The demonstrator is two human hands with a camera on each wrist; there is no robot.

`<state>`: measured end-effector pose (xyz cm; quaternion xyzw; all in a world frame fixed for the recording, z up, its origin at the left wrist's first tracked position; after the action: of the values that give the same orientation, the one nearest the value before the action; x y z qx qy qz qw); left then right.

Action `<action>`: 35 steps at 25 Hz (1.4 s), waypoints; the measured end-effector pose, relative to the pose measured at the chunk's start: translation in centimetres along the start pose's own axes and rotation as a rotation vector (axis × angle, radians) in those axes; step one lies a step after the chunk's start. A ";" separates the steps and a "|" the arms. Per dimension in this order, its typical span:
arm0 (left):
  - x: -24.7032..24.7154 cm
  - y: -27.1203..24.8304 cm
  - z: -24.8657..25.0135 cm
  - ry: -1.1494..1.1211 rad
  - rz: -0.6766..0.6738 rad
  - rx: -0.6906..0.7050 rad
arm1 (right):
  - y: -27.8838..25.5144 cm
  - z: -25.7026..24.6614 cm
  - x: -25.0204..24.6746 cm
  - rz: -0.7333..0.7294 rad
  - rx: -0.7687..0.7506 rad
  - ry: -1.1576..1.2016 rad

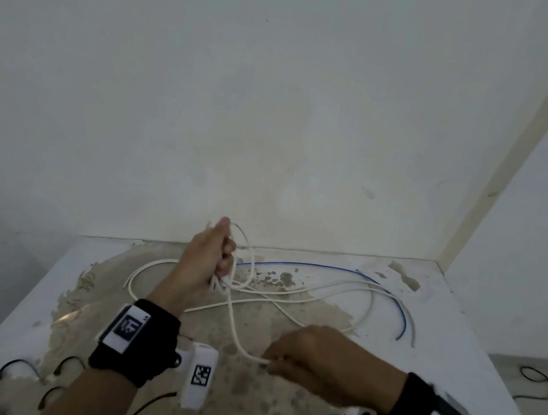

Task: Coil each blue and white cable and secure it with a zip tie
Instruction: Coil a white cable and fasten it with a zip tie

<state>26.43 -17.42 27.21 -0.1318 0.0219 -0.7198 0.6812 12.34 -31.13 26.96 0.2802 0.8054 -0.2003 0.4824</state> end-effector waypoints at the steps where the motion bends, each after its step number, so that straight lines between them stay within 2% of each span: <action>1: 1.6 -0.9 -1.1 0.140 -0.063 -0.031 | 0.0 -0.6 -2.5 0.103 -0.032 0.002; 3: 4.9 -3.3 -3.3 0.219 -0.233 -0.134 | 0.0 0.5 -6.5 0.296 -0.032 0.078; 5: 7.5 -5.3 -5.0 0.115 -0.407 -0.291 | -0.3 3.2 -8.9 0.465 0.026 0.287; 7: 9.3 -6.9 -6.1 -0.034 -0.541 -0.457 | -0.6 5.4 -9.0 0.581 0.086 0.487; 9: 10.5 -7.5 -6.4 -0.123 -0.590 -0.532 | -1.1 6.5 -8.1 0.690 0.145 0.511; 12: 10.8 -7.2 -6.4 -0.078 -0.554 -0.493 | -1.5 7.2 -5.9 0.811 0.127 0.656; 15: 11.2 -7.3 -6.8 -0.117 -0.538 -0.540 | -1.4 7.4 -4.5 0.854 0.108 0.788; 18: 11.4 -7.3 -6.9 -0.136 -0.503 -0.526 | -1.5 7.6 -4.4 0.910 0.107 0.780; 22: 9.3 -6.0 -4.4 0.372 -0.261 -0.082 | -3.2 10.2 -5.4 1.118 0.247 0.704; 23: 9.1 -6.0 -4.2 0.404 -0.216 -0.037 | -3.4 10.6 -5.2 1.141 0.289 0.729; 26: 8.1 -5.6 -4.9 0.317 -0.085 -0.064 | -3.3 11.3 -3.8 1.145 0.360 0.869; 28: 7.7 -5.3 -5.2 0.298 -0.051 -0.071 | -2.9 11.0 -2.8 1.122 0.360 0.987; 32: 7.2 -4.9 -4.6 0.214 -0.012 -0.006 | -2.8 9.7 -2.5 1.142 0.289 0.718; 35: 6.7 -4.5 -4.4 0.175 0.043 0.055 | -2.6 10.0 -1.4 1.155 0.297 0.733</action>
<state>20.83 -24.37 25.03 -0.0491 0.0644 -0.7141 0.6953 17.82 -39.34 23.77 0.7758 0.6026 0.0875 0.1653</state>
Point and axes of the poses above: each hand's wrist, its own y-axis towards the middle knuckle, its own x-axis out of the palm, z = x × y, the point moved 10 cm from there along y, towards the middle knuckle, and after that the axes turned 6 degrees about -x, right-handed, at the moved point
